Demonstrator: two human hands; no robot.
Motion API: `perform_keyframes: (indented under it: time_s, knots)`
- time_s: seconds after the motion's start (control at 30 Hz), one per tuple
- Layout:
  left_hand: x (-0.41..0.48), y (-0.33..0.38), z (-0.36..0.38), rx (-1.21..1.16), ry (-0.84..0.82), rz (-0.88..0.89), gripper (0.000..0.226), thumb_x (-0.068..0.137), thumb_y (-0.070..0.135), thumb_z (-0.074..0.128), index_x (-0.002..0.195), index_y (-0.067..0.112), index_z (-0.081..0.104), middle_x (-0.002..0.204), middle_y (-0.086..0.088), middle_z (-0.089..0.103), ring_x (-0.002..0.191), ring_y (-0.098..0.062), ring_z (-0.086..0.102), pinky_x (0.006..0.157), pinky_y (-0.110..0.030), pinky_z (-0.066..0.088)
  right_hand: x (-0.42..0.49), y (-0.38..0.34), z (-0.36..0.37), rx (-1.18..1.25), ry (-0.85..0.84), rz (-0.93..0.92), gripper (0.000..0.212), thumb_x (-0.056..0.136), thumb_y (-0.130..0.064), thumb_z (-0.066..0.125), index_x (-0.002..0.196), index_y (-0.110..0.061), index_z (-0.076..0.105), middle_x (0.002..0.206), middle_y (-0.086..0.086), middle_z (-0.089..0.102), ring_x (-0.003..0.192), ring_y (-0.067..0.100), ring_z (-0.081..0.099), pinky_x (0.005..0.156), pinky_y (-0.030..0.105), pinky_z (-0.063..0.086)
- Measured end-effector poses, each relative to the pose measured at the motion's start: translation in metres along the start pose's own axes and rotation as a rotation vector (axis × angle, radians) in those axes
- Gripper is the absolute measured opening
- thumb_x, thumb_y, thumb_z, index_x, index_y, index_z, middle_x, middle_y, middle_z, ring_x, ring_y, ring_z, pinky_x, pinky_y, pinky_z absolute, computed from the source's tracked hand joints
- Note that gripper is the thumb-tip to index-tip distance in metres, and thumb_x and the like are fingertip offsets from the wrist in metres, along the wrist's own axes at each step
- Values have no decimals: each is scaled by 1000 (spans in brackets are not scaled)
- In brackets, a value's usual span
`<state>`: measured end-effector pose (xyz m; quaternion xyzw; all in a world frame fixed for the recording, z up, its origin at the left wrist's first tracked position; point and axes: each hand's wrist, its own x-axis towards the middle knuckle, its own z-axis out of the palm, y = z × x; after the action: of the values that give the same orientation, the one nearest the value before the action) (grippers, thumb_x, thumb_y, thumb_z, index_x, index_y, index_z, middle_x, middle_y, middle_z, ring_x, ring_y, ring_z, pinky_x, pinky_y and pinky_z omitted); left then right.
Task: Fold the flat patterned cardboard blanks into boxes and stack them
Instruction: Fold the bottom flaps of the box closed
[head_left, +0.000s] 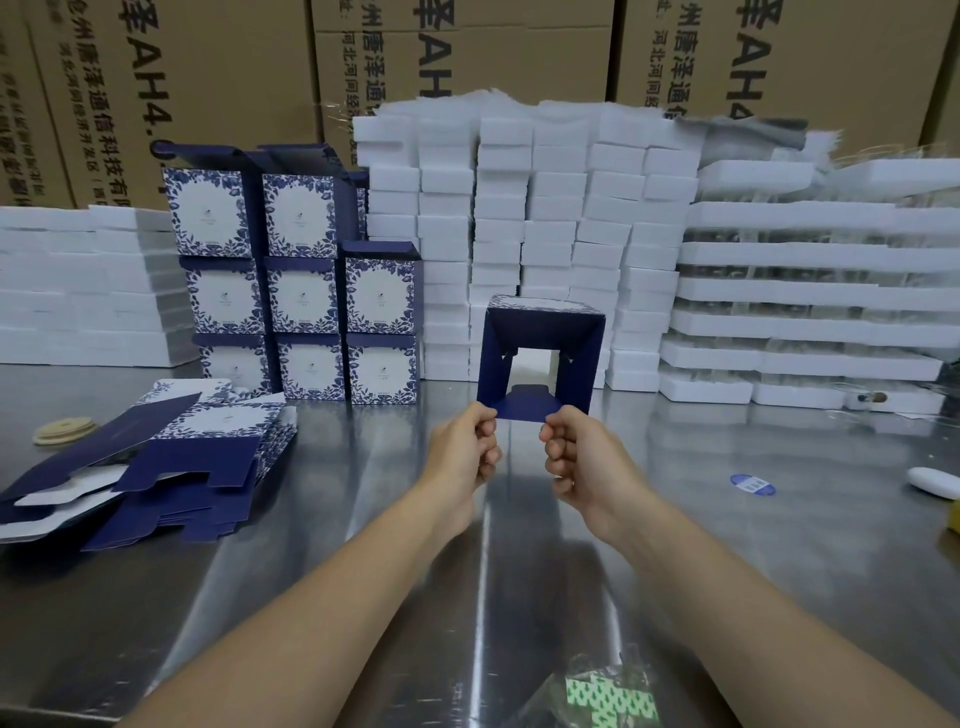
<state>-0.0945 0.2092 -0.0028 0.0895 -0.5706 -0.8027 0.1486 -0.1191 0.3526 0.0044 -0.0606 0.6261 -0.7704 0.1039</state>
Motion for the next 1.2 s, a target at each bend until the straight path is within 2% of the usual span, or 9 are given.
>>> perform_keyframes:
  time_s: [0.13, 0.33, 0.53, 0.77, 0.93, 1.2]
  knots:
    - [1, 1, -2, -13, 39, 0, 34, 97, 19, 58, 66, 20, 44, 50, 6, 34, 47, -11, 37, 54, -27, 27, 0, -1, -1, 36, 57, -3, 26, 93, -27, 62, 69, -18, 62, 57, -6, 47, 44, 10, 39, 43, 22, 28]
    - [5, 1, -5, -32, 48, -29, 34, 97, 20, 58, 66, 21, 45, 50, 6, 33, 49, -12, 36, 54, -27, 24, 3, -2, -5, 20, 113, -54, 22, 95, -19, 59, 75, -14, 65, 55, -6, 48, 42, 8, 39, 41, 20, 29]
    - [6, 1, -7, -51, 18, -49, 34, 97, 21, 58, 65, 21, 45, 51, 6, 33, 46, -10, 38, 52, -25, 27, 3, -2, -5, -8, 89, -22, 21, 93, -24, 61, 73, -17, 64, 58, -6, 48, 44, 9, 41, 44, 22, 30]
    - [5, 1, -4, 27, 2, -19, 32, 93, 26, 63, 65, 23, 48, 54, 5, 34, 47, -11, 39, 53, -25, 27, 3, -2, -5, 20, 128, -95, 24, 95, -17, 60, 72, -13, 62, 57, -5, 46, 47, 10, 33, 46, 23, 24]
    - [2, 1, -4, 85, -48, -8, 31, 94, 30, 65, 67, 23, 51, 56, 6, 38, 50, -11, 42, 54, -26, 28, 1, -3, -4, 36, 77, -98, 25, 96, -18, 62, 72, -12, 64, 59, -4, 46, 48, 10, 36, 46, 22, 26]
    - [2, 1, -2, 66, -35, 34, 28, 96, 21, 61, 70, 19, 51, 54, 5, 39, 49, -11, 41, 53, -24, 31, -2, -3, -2, 20, 16, -54, 25, 94, -23, 60, 70, -16, 63, 58, -4, 48, 46, 10, 40, 46, 22, 28]
